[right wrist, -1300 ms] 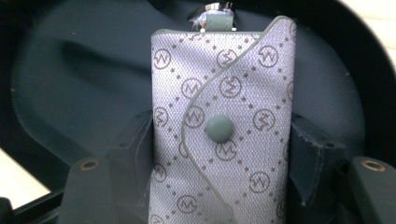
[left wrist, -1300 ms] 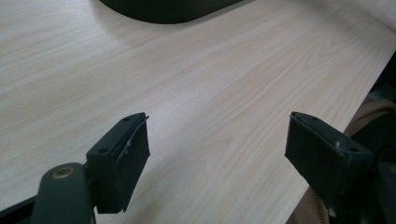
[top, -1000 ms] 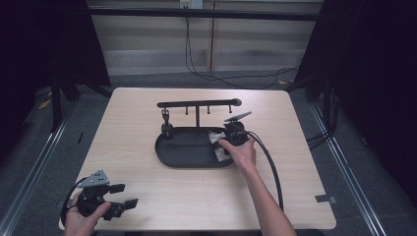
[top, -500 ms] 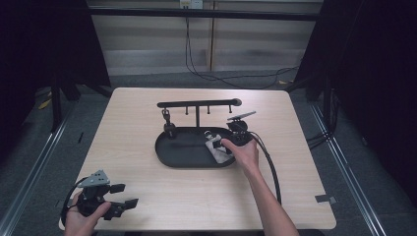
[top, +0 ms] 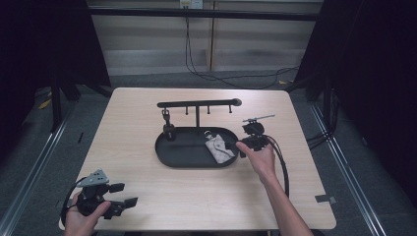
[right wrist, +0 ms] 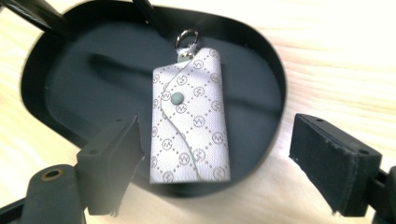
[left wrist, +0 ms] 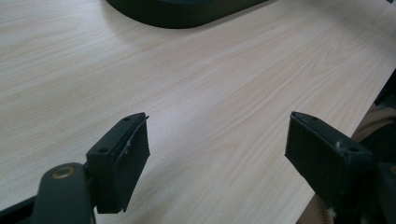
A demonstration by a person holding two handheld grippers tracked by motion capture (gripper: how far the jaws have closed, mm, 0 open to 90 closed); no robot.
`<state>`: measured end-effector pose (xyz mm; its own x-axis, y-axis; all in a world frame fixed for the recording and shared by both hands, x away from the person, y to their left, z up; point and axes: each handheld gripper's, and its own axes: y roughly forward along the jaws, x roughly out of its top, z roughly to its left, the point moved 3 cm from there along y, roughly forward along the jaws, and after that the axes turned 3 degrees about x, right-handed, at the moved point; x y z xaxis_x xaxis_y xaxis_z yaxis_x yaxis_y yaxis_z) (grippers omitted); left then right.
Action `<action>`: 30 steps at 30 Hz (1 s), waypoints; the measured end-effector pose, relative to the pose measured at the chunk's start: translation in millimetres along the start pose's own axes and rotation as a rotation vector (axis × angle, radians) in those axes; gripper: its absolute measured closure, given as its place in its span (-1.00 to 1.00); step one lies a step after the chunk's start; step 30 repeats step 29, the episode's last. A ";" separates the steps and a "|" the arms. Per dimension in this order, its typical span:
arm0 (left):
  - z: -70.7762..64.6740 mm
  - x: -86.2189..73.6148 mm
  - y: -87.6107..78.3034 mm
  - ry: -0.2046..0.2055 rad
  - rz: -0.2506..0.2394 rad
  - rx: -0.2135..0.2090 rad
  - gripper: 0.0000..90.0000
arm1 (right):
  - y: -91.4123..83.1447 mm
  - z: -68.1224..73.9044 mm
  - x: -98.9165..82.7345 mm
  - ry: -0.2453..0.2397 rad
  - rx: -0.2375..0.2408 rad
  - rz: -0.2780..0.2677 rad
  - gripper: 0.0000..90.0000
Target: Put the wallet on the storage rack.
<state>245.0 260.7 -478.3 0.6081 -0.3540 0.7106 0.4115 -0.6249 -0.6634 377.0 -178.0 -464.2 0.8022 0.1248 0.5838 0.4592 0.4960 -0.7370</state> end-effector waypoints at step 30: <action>4.4 -0.3 -2.3 -0.023 -0.010 0.016 -0.52 | -84.1 -44.3 -109.2 0.002 -0.097 -0.135 -0.57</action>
